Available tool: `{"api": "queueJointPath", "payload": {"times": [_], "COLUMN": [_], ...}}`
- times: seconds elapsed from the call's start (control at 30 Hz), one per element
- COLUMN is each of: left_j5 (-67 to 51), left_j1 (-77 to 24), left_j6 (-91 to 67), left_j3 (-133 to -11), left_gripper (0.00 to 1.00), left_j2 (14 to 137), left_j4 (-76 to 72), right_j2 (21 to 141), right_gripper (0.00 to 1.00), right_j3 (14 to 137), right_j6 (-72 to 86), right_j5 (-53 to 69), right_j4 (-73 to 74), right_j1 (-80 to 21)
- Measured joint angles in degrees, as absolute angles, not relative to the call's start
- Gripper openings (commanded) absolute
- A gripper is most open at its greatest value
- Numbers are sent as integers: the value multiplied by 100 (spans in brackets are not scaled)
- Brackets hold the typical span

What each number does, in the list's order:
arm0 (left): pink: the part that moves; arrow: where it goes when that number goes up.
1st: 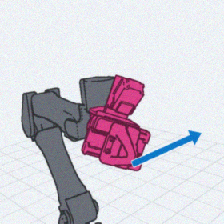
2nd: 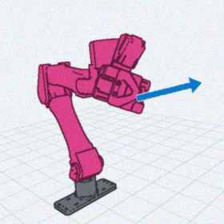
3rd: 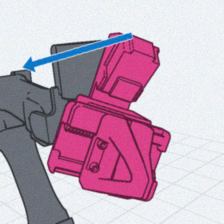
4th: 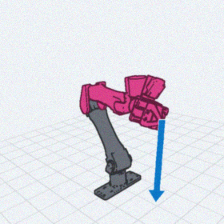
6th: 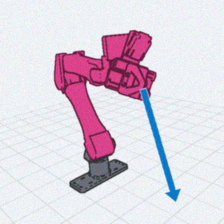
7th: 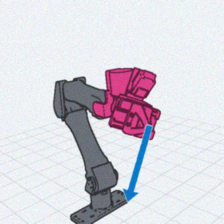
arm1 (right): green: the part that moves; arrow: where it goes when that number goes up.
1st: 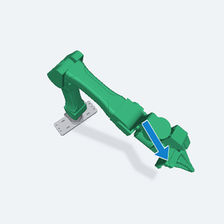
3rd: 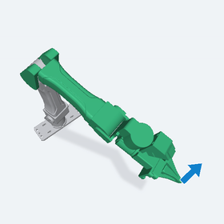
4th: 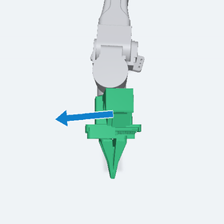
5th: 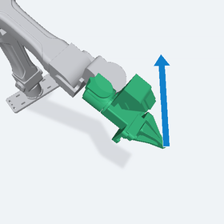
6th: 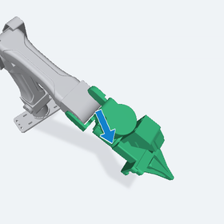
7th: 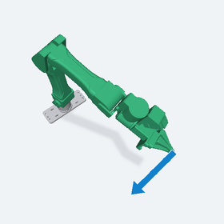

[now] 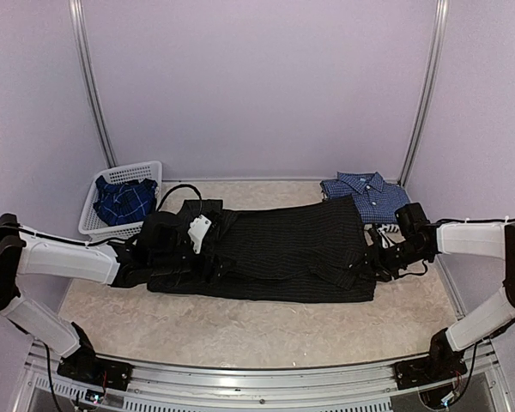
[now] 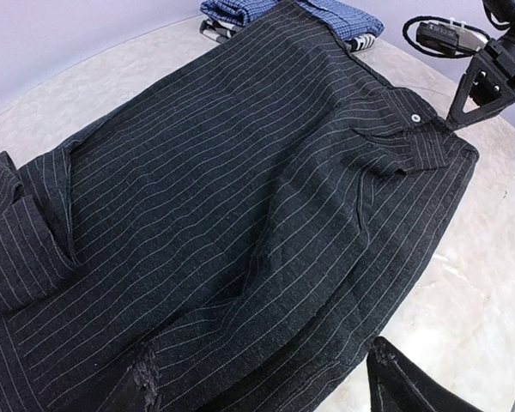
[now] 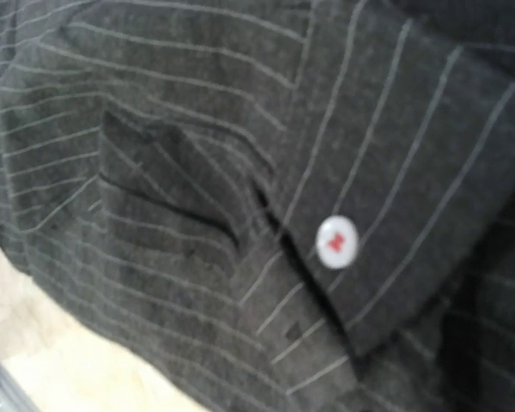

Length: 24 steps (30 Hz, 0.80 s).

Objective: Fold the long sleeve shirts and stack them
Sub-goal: Pick up the sleeve from the 1/3-folded shirt.

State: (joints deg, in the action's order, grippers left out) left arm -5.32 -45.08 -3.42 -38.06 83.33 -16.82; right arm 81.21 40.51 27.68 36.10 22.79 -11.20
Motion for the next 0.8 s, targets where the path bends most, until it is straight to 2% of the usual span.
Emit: {"api": "queueJointPath", "payload": {"times": [0.8], "left_j5": [-250], "left_j1": [-4508], "left_j6": [-362], "left_j3": [-3874], "left_gripper": [79], "left_j2": [8331], "left_j4": [-1404], "right_j2": [8628], "right_gripper": [36], "right_j3": [3634], "right_j6": [3238], "right_j5": [3188], "right_j4": [1079], "right_j1": [-1275]}}
